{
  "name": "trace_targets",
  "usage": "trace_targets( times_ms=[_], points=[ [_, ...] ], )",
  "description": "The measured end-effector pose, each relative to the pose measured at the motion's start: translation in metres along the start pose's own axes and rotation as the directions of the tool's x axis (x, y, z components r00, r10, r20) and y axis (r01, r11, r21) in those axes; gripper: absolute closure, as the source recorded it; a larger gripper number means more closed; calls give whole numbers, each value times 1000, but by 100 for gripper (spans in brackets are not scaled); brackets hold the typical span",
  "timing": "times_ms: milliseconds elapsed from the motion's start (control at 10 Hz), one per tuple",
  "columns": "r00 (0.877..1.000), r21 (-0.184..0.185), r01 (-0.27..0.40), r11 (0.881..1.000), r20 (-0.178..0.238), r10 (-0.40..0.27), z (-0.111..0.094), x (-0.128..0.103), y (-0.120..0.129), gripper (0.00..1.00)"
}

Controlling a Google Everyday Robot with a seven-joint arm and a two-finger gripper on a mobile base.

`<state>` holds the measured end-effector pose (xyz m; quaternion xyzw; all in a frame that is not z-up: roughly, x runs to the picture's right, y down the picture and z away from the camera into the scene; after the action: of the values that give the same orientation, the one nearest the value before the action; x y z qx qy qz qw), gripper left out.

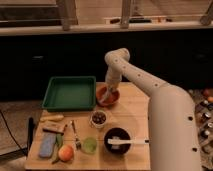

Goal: Place towel in red bowl

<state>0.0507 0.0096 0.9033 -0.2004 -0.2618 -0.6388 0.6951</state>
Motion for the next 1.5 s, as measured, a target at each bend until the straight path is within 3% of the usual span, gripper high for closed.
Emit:
trace_targets(
  times_ms=[700,1500],
  points=[
    [1000,-7,2,1000,14,-1,-2,1,-2,22],
    [1000,-8,0,1000,20,0,-1,3,1,20]
  ],
)
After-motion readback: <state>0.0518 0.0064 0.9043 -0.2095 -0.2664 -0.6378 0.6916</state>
